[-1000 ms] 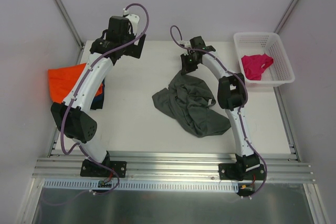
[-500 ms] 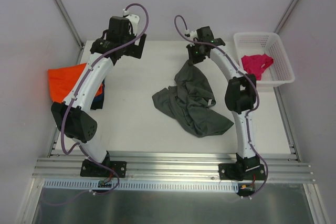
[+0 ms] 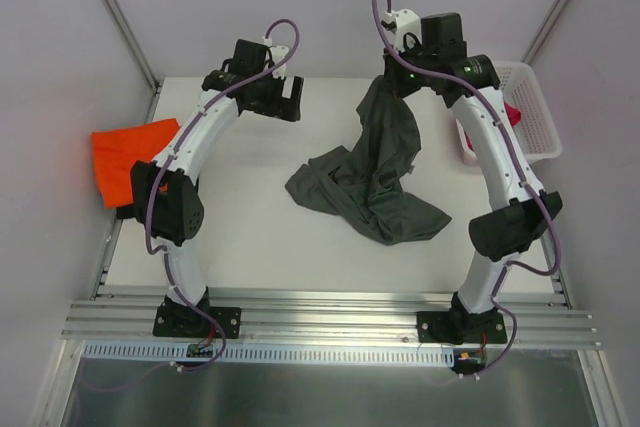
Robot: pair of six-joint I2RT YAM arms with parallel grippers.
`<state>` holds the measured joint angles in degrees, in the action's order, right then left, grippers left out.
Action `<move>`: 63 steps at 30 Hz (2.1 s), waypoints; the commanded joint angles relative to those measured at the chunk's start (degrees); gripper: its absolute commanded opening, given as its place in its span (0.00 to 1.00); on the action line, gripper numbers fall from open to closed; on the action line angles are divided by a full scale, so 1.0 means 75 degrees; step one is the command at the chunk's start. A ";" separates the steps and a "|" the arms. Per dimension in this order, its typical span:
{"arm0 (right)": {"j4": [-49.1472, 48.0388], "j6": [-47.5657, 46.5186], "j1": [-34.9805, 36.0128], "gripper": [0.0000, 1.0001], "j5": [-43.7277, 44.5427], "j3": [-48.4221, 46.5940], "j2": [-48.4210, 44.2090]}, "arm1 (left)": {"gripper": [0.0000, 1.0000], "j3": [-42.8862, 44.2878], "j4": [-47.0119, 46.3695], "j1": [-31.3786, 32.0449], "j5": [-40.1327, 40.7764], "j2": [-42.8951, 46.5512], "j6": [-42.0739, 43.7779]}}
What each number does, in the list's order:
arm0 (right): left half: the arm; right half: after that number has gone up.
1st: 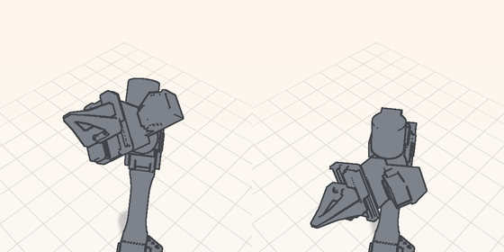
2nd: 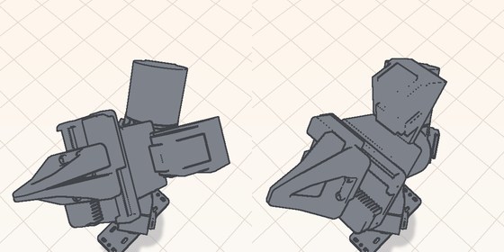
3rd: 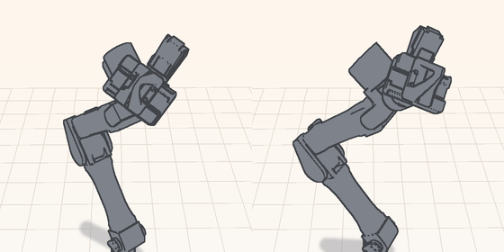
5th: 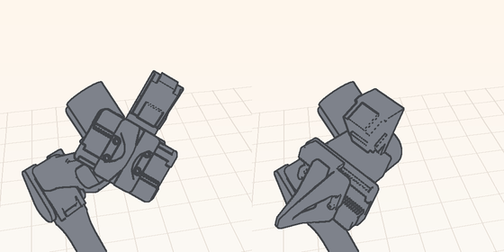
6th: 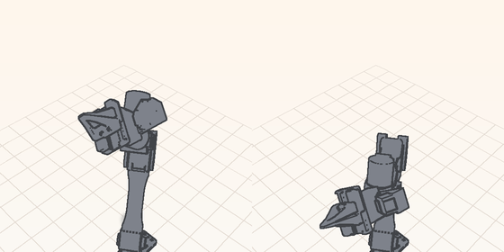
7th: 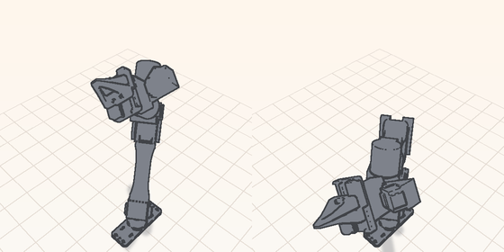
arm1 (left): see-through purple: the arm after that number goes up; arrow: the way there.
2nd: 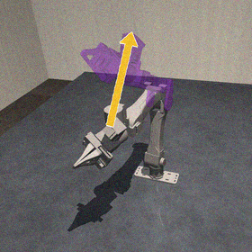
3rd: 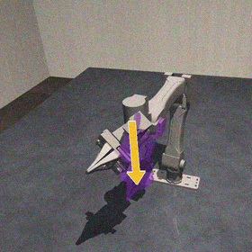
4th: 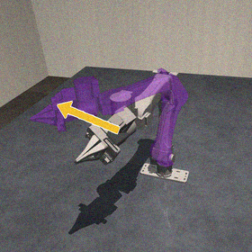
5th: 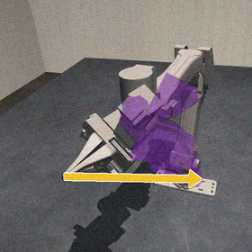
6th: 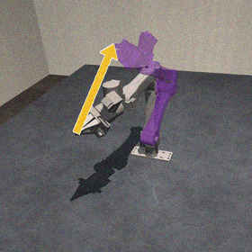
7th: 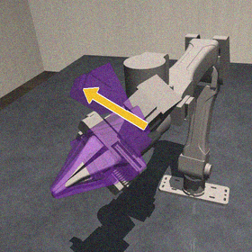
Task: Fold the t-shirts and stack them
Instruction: Flatten out the tshirt
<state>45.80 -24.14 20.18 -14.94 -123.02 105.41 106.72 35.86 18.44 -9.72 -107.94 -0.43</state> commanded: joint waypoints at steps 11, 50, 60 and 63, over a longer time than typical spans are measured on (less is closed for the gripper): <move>0.1393 0.0066 0.0039 0.01 0.0714 -0.1009 -0.1679 | 0.99 0.1591 -0.0035 0.0038 -0.1904 -0.2037 -0.0634; 0.0432 -0.0824 -0.0148 0.01 0.2706 -0.2323 -0.1937 | 0.85 0.1778 -0.0433 0.0858 -0.4621 -0.3548 -0.1759; 0.0467 -0.0696 -0.0242 0.01 0.2672 -0.1925 -0.2042 | 0.78 0.1931 -0.0539 0.1315 -0.4646 -0.3561 -0.1924; 0.0514 -0.0602 -0.0265 0.01 0.2601 -0.1902 -0.2019 | 0.78 0.2060 -0.0585 0.1350 -0.4681 -0.3643 -0.1959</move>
<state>52.07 -29.21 18.83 4.10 -136.92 91.07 119.28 33.10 28.21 -43.09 -135.87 -14.24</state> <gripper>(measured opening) 0.012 0.778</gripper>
